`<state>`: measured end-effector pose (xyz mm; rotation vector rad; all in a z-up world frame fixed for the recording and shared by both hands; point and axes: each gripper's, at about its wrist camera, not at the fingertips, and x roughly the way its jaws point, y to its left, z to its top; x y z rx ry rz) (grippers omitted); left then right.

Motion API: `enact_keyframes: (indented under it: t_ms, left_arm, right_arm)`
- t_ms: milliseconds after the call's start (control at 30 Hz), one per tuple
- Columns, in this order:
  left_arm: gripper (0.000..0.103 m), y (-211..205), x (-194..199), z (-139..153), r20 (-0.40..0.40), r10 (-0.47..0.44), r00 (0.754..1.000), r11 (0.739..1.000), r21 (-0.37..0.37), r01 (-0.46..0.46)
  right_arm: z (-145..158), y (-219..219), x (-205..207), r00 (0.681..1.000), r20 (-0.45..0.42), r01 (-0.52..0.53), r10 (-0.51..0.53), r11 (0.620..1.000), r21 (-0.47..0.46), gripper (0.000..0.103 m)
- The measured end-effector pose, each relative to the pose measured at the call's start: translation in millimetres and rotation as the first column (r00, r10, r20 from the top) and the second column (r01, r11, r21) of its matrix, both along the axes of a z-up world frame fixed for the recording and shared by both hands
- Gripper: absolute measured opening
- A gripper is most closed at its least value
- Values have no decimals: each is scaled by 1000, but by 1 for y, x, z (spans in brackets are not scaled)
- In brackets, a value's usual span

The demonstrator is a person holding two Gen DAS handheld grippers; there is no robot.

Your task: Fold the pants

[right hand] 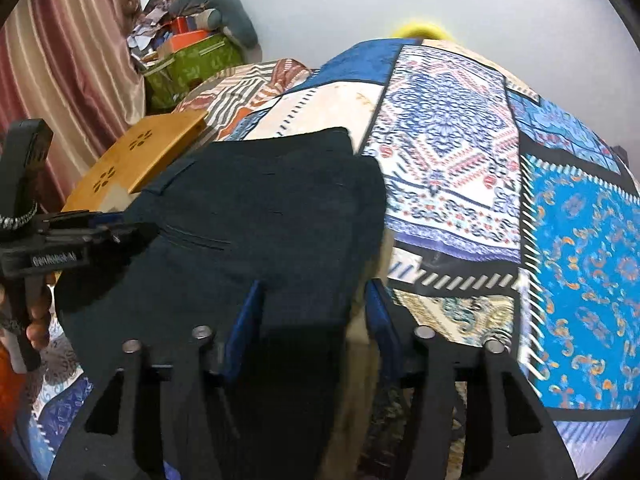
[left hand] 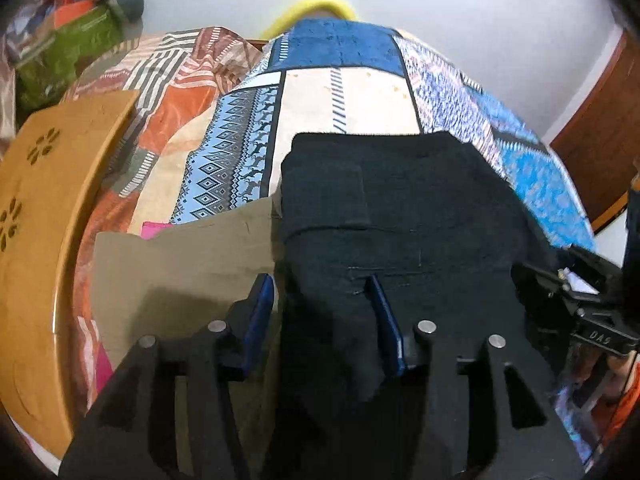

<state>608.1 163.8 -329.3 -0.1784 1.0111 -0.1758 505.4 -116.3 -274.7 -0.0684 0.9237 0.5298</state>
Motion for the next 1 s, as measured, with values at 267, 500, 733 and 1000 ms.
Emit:
enact_keyframes:
  t_ms: [267, 500, 733, 1000]
  left_arm:
    - [49, -14, -58, 60, 89, 26, 996, 990, 137, -38]
    - [49, -29, -150, 152, 207, 5, 978, 994, 104, -27]
    - [50, -59, -282, 258, 425, -19, 905, 993, 111, -31]
    - [56, -94, -420, 320, 629, -55, 776, 984, 168, -66]
  right_arm:
    - [59, -28, -52, 993, 118, 7, 0, 998, -55, 51]
    - [154, -32, -127, 969, 248, -23, 8, 998, 56, 51]
    - [229, -44, -240, 917, 399, -63, -1, 987, 147, 52]
    - [286, -63, -358, 813, 580, -95, -44, 974, 207, 53]
